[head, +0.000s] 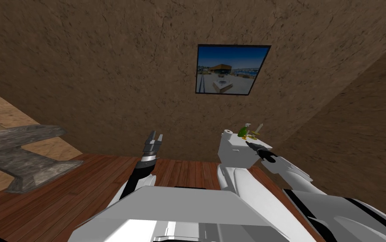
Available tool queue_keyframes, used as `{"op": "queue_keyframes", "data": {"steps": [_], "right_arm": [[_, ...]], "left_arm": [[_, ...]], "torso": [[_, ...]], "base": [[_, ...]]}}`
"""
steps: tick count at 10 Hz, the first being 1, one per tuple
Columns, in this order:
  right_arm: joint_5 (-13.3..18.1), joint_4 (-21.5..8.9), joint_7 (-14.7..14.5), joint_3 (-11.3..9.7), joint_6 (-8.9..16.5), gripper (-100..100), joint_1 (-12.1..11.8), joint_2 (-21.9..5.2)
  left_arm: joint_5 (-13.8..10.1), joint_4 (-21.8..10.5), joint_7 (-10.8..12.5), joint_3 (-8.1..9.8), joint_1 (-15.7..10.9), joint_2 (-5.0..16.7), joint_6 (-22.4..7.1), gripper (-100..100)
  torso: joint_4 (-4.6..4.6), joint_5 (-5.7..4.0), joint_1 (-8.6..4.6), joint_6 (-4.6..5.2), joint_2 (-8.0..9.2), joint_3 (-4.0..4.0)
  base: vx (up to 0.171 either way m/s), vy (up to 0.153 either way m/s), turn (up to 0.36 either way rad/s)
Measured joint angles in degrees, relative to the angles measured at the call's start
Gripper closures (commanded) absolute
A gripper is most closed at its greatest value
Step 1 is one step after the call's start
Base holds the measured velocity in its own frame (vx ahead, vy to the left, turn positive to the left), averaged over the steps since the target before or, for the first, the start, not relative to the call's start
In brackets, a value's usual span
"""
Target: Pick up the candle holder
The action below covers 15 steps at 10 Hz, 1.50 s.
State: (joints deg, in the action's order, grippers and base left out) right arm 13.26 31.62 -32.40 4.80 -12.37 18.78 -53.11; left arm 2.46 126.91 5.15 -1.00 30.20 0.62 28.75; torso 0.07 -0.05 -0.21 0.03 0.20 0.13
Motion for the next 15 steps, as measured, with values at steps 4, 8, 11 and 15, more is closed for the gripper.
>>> {"op": "queue_keyframes", "data": {"steps": [4, 8, 11, 15], "right_arm": [[0.6, 2.7, -4.2, 2.8, -1.8, -100, -1.8, 2.5], [1.3, 1.3, -8.6, 4.8, -4.8, -100, -0.7, 4.9], [1.8, 2.1, -12.4, 6.7, -7.1, -100, -0.8, 7.1], [2.5, 1.8, -17.0, 8.1, -8.7, -100, 0.9, 9.0]], "left_arm": [[0.0, 0.0, 0.0, 0.00, 0.0, 0.0, 0.0, 0], [0.0, 0.0, 0.0, 0.00, 0.0, 0.0, 0.0, 0], [0.0, 0.0, 0.0, 0.00, 0.0, 0.0, 0.0, 0], [0.0, 0.0, 0.0, 0.00, 0.0, 0.0, 0.0, 0]], "torso": [[-0.03, -0.01, -0.04, 0.00, -0.16, -0.09], [-0.07, -0.02, -0.10, -0.02, -0.35, -0.20], [-0.09, -0.04, -0.15, -0.02, -0.43, -0.25], [-0.11, -0.02, -0.13, -0.03, -0.50, -0.29]], "base": [[-0.023, -0.050, -0.035], [0.023, -0.065, -0.040], [0.049, -0.077, -0.044], [0.063, -0.065, -0.037]]}}
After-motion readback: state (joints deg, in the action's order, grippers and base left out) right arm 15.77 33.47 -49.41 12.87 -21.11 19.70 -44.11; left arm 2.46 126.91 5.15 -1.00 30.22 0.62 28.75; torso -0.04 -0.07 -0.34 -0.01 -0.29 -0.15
